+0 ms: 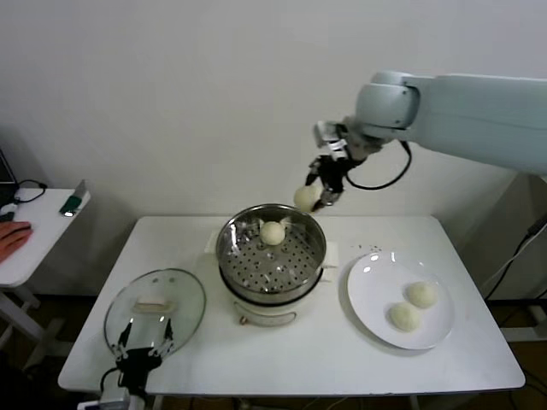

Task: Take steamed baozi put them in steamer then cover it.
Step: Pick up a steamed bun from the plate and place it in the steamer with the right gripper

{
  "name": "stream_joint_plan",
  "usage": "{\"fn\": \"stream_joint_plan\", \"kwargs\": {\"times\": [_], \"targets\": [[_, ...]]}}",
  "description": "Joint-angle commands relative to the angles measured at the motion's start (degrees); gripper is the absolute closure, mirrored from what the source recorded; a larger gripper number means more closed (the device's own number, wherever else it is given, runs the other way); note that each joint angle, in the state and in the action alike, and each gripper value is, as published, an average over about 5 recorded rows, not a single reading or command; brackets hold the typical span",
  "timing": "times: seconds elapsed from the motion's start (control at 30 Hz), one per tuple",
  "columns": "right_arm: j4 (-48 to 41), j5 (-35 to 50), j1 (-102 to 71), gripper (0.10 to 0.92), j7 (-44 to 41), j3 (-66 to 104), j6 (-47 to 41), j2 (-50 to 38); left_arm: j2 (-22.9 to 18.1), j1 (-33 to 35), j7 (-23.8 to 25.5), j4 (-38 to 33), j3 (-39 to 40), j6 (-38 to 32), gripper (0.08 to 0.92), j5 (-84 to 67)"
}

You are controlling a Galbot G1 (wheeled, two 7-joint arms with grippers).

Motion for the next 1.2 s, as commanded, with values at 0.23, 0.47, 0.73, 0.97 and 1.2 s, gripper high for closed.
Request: {"fn": "stream_joint_plan", "kwargs": {"times": [0.23,0.47,0.73,0.97,1.2], "targets": [[-8.71,1.01,-12.88,0.414,6.2,1.54,-4.33,17.08,0.31,-0.1,-0.18,-0.09,-0.15,-0.09,0.177,-0.12],[-12.02,1.46,-18.02,0.414,9.55,1.1,-7.55,19.58,0.53,-0.15,-0.2,0.06,-0.3,-0.16,0.177,-0.21],[-13.4,1.68,-20.47,0.414,11.63,0.81,-9.66,20.62,0.49,-0.29,-0.23,0.4,-0.29,-0.2,0.177,-0.22],[-17.31,1.29,-22.5,0.414,13.72,1.31,-10.83,22.0,0.47,-0.37,-0.21,0.46,-0.29,-0.27,0.177,-0.24],[-19.4,0.95,-23.14,0.414,13.5,1.29,-10.74,22.71,0.51,-0.34,-0.23,0.63,-0.43,-0.38,0.177,-0.3]]}}
